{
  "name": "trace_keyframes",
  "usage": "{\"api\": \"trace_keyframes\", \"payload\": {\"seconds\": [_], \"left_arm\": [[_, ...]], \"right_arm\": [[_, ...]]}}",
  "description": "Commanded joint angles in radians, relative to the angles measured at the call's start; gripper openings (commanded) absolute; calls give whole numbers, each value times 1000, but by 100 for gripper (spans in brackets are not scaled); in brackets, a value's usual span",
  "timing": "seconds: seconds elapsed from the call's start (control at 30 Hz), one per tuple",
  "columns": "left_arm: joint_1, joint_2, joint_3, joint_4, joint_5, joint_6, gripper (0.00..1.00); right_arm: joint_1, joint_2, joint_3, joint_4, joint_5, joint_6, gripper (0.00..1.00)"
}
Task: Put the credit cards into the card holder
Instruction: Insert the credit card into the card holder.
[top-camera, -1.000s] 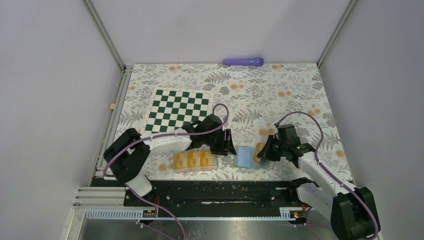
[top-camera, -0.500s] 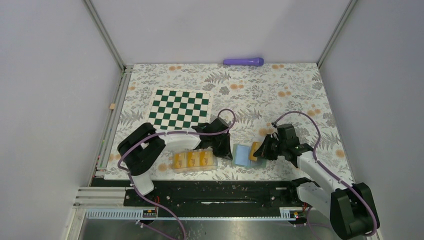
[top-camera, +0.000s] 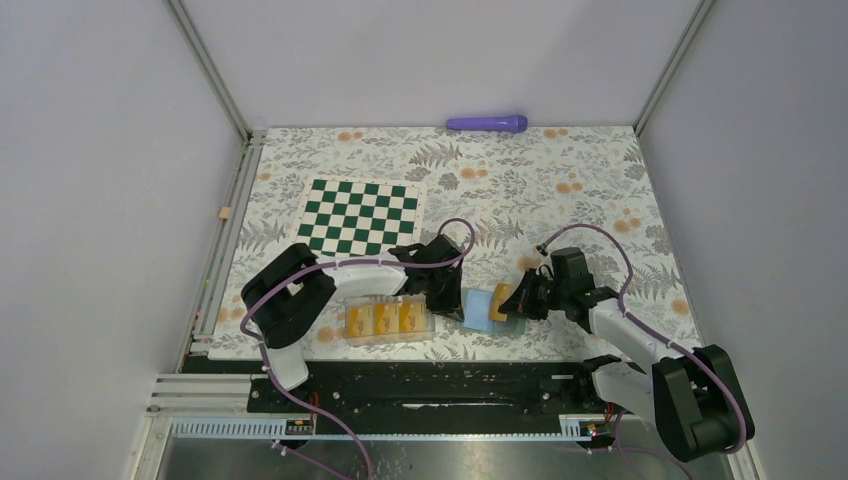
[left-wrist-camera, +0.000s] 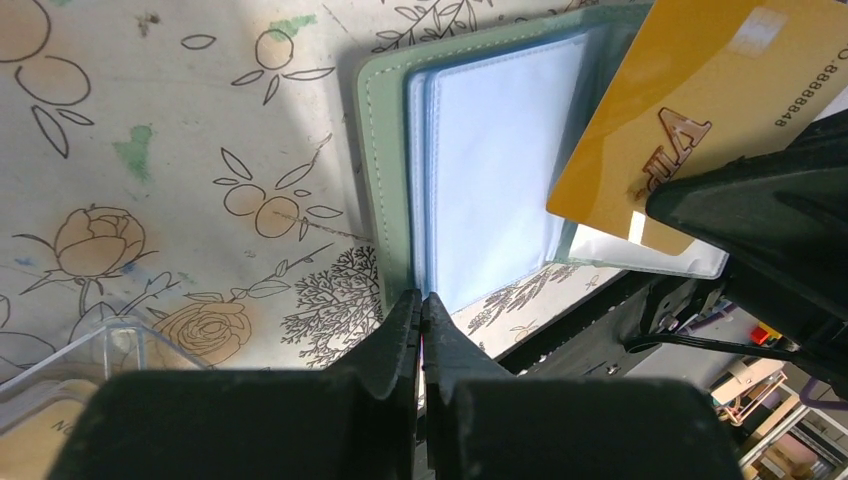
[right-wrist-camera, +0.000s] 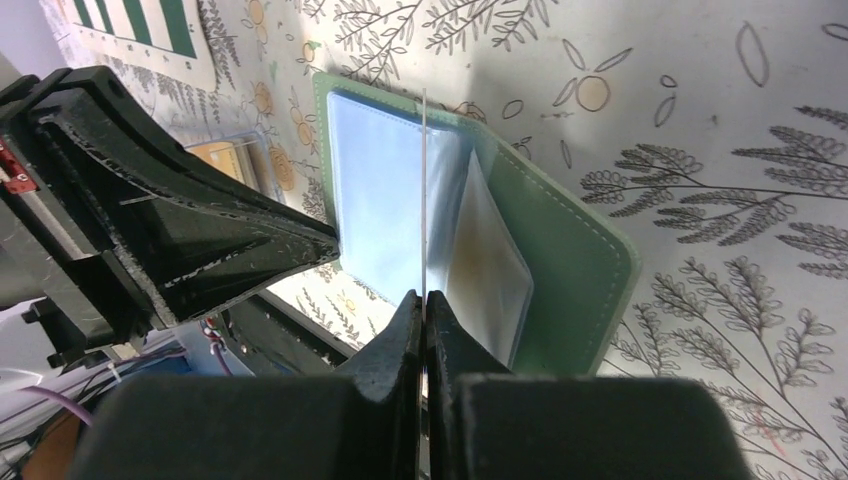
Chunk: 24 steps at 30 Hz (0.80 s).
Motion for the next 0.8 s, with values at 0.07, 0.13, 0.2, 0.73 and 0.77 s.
{"api": "trace_keyframes", "payload": {"seconds": [0.07, 0.13, 0.2, 0.73, 0.77], "left_arm": [[-18, 57, 34, -51, -68, 34, 0], [-19, 59, 36, -63, -76, 37, 0], [-20, 60, 37, -80, -90, 41, 0], [-19, 72, 131, -287, -251, 128, 0], [-19, 72, 138, -302, -270, 132, 0]], "right_arm": [[-5, 47, -13, 112, -95, 21, 0], [-5, 72, -10, 123, -110, 21, 0], [-5, 91, -7, 125, -115, 22, 0], [-5, 201, 36, 8, -103, 47, 0], [-5, 199, 37, 4, -97, 51, 0]]}}
